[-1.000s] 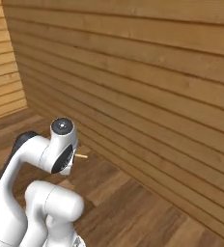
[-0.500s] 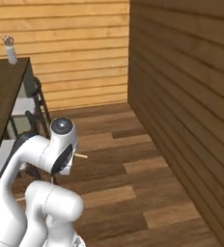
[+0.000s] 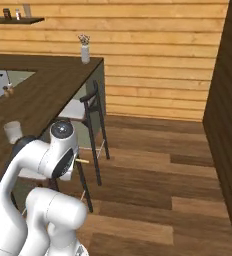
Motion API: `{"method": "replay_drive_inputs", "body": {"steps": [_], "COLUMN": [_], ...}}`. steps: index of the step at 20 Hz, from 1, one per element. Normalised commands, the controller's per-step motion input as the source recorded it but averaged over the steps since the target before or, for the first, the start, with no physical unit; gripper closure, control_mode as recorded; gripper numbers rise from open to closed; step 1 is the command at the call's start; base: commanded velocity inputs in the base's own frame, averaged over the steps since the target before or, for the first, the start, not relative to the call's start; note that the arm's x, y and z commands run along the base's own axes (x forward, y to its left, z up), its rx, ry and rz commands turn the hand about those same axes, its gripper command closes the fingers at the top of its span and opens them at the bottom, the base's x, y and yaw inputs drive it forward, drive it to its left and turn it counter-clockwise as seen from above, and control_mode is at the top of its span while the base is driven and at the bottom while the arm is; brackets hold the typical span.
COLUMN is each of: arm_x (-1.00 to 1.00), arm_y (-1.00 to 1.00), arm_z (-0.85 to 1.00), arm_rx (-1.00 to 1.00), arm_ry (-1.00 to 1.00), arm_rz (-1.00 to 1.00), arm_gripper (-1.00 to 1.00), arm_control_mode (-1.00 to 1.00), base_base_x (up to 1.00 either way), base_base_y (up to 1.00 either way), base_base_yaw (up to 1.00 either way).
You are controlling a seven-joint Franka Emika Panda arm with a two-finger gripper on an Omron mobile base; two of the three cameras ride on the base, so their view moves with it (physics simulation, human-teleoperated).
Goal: Take a straw from the drawer in front and place it inside the glass cup on the dining counter.
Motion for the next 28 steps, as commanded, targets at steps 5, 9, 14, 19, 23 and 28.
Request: {"method": "replay_drive_inputs", "body": {"steps": [5,9,14,19,23,28], "arm_x": [0.0,0.0,0.0,0.0,0.0,0.0], "arm_y": [0.0,0.0,0.0,0.0,0.0,0.0], "arm_z": [0.0,0.0,0.0,0.0,0.0,0.0], "arm_rx": [0.0,0.0,0.0,0.0,0.0,0.0], "arm_ry": [0.0,0.0,0.0,0.0,0.0,0.0], "arm_rz": [0.0,0.0,0.0,0.0,0.0,0.0], "arm_gripper": [1.0,1.0,1.0,1.0,1.0,1.0], "arm_control_mode": [1.0,1.0,1.0,1.0,1.0,1.0], "base_base_x": [0.03,0.14,0.44,0.44,0.33,0.4], "base_base_y": [-0.08,0.0,0.0,0.0,0.02,0.03], "base_base_yaw": [0.52,0.46,0.38,0.36,0.35,0.33]}}
